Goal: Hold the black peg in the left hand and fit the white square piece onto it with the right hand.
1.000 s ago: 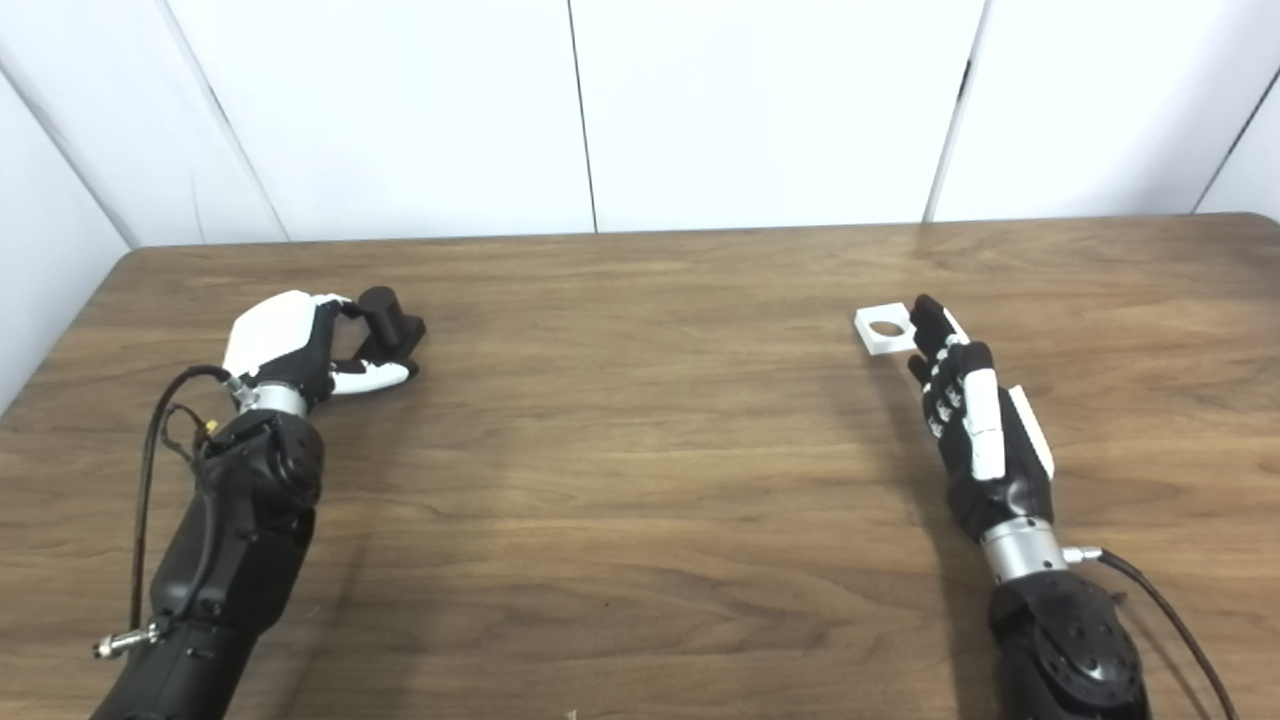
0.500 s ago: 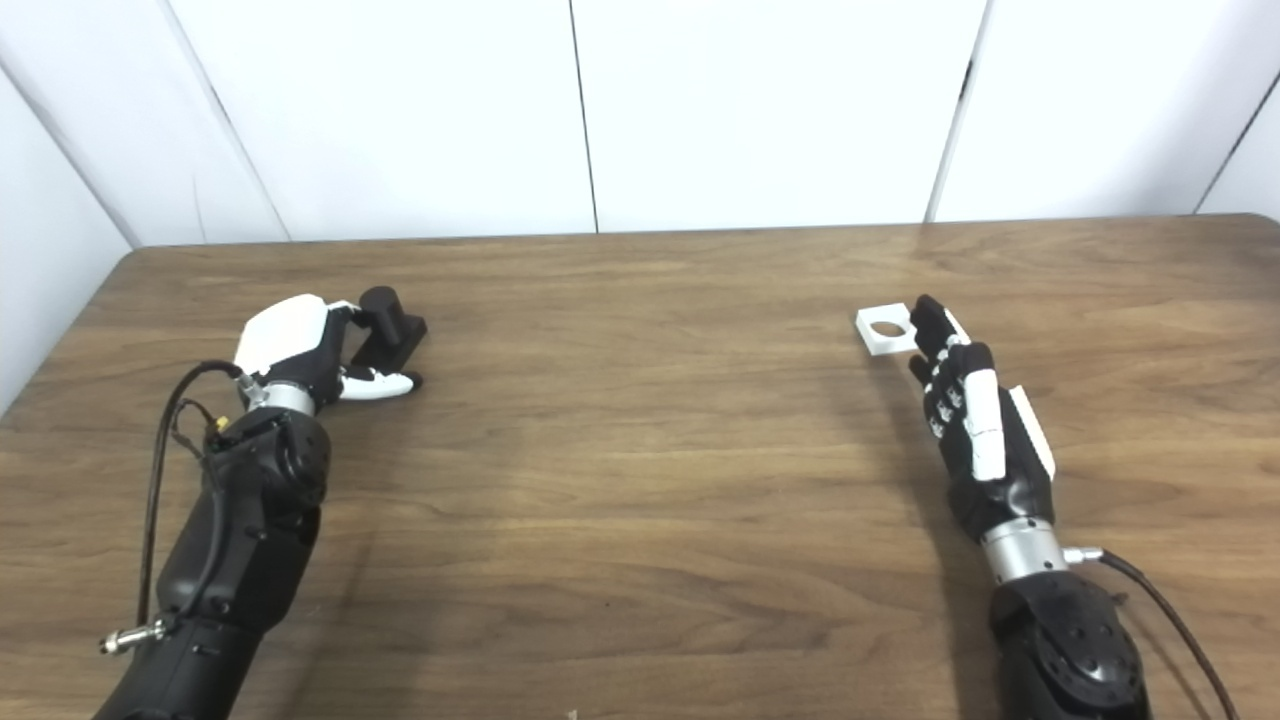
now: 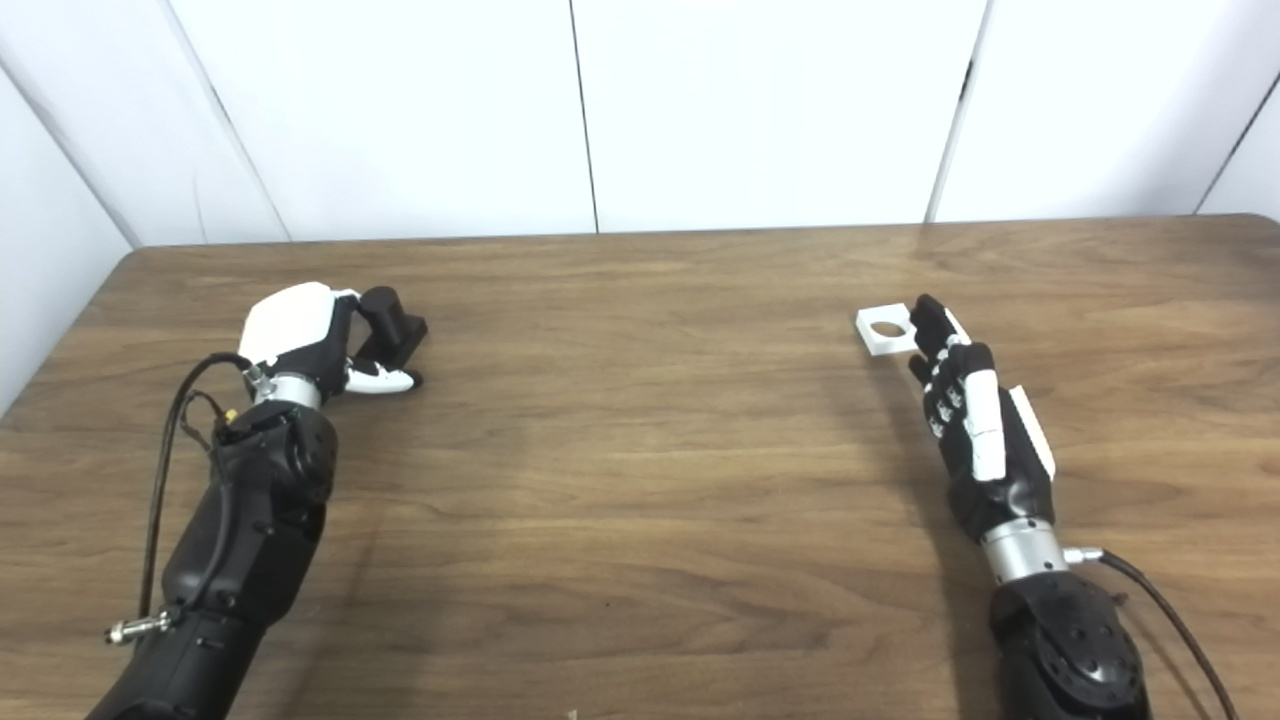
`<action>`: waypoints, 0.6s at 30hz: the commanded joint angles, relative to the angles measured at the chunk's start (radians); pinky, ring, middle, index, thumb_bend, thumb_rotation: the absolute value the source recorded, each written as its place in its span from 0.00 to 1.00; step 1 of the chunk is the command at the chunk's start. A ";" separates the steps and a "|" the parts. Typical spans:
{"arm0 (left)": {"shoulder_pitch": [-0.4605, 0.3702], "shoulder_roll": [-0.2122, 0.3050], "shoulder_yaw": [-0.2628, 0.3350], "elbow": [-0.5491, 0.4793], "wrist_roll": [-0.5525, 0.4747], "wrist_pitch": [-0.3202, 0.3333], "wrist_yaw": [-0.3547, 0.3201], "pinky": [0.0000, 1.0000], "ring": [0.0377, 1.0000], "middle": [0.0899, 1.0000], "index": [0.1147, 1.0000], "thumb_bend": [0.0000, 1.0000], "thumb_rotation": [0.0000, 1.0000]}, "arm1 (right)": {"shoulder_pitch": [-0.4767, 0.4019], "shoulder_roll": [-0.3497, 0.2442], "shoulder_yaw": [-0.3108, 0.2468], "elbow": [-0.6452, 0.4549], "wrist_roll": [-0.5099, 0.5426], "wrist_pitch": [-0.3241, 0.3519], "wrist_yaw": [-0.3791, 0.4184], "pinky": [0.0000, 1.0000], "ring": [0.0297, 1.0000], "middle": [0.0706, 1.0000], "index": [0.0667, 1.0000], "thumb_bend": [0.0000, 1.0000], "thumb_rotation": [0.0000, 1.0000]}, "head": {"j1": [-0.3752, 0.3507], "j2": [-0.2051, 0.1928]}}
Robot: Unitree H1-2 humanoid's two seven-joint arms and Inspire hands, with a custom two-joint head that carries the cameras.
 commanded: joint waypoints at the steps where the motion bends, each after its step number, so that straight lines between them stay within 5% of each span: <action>1: -0.040 0.029 0.002 -0.001 0.003 0.005 0.032 0.95 0.95 0.87 0.68 0.77 0.26 | 0.094 0.051 0.020 0.101 0.013 -0.025 0.010 1.00 1.00 0.96 0.94 0.65 1.00 | 0.001 0.000; 18: -0.028 0.030 0.004 -0.018 -0.036 0.005 0.044 0.94 0.95 0.86 0.56 0.74 0.19 | 0.103 0.050 0.015 0.090 0.023 -0.019 0.016 1.00 1.00 0.96 0.95 0.64 1.00 | -0.003 0.003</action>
